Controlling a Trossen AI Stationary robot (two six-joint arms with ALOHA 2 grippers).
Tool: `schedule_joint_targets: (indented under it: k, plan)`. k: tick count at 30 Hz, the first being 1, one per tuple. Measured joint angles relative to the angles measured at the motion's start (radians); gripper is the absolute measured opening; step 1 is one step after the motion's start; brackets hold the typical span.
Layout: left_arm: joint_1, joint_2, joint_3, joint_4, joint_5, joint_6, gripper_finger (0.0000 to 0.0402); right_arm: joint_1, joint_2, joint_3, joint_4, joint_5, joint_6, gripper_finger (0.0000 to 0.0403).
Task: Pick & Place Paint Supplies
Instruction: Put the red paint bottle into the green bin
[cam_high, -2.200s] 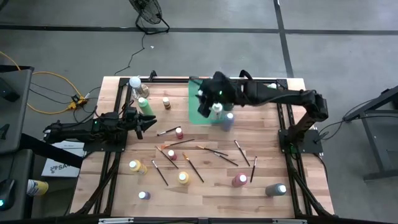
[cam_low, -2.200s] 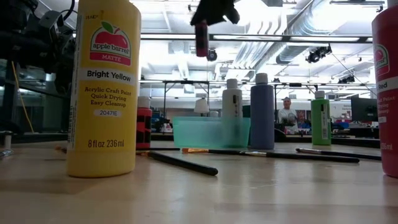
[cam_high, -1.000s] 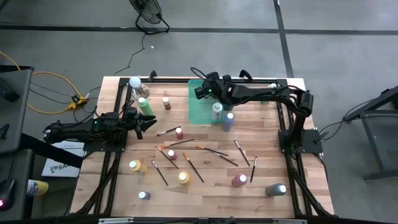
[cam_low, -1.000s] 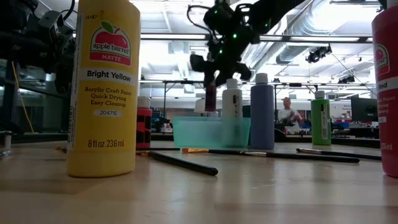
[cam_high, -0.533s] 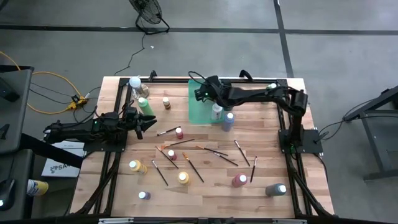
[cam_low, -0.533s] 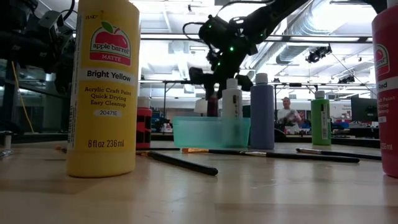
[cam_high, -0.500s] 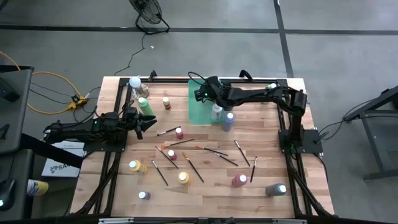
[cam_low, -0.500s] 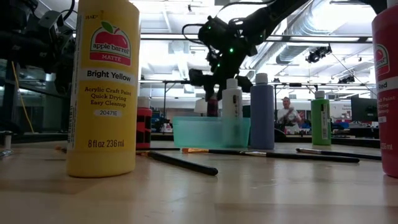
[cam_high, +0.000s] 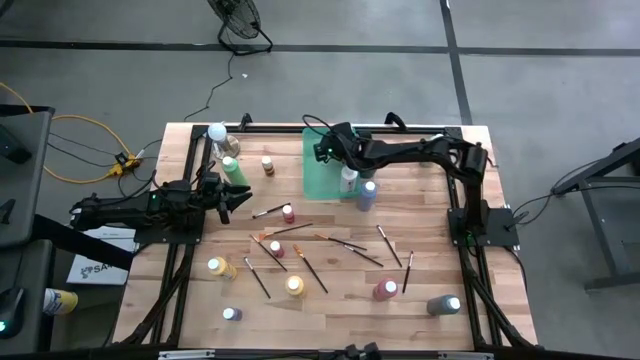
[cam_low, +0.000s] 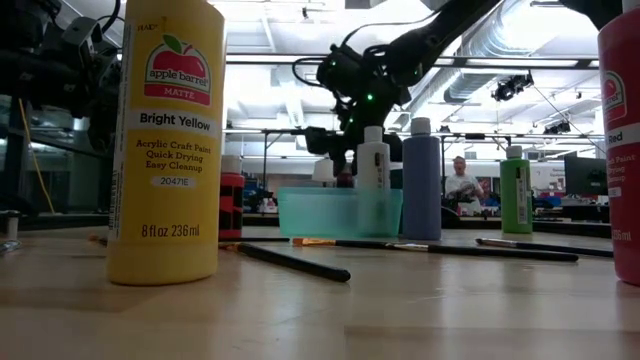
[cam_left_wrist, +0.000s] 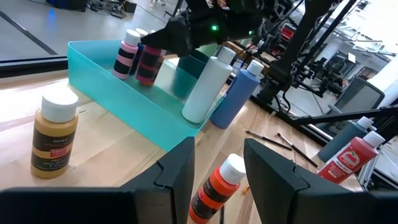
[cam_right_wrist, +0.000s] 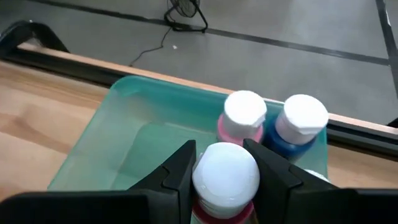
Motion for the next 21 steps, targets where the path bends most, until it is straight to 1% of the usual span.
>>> schedule_joint_targets:
  k: [6,12,14,21]
  plan:
    - [0.0,0.0,0.0,0.0,0.0,0.0,0.0136,-0.011,0.013,0.0,0.005,-0.009,-0.005,0.011]
    - [0.0,0.0,0.0,0.0,0.0,0.0,0.0136,-0.023,0.035,0.0,0.008,-0.041,-0.006,0.011]
    - [0.0,0.0,0.0,0.0,0.0,0.0,0.0136,-0.026,0.037,0.0,0.006,-0.054,-0.005,0.0114]
    - [0.0,0.0,0.0,0.0,0.0,0.0,0.0136,-0.032,0.039,0.0,0.02,-0.05,-0.003,0.0138]
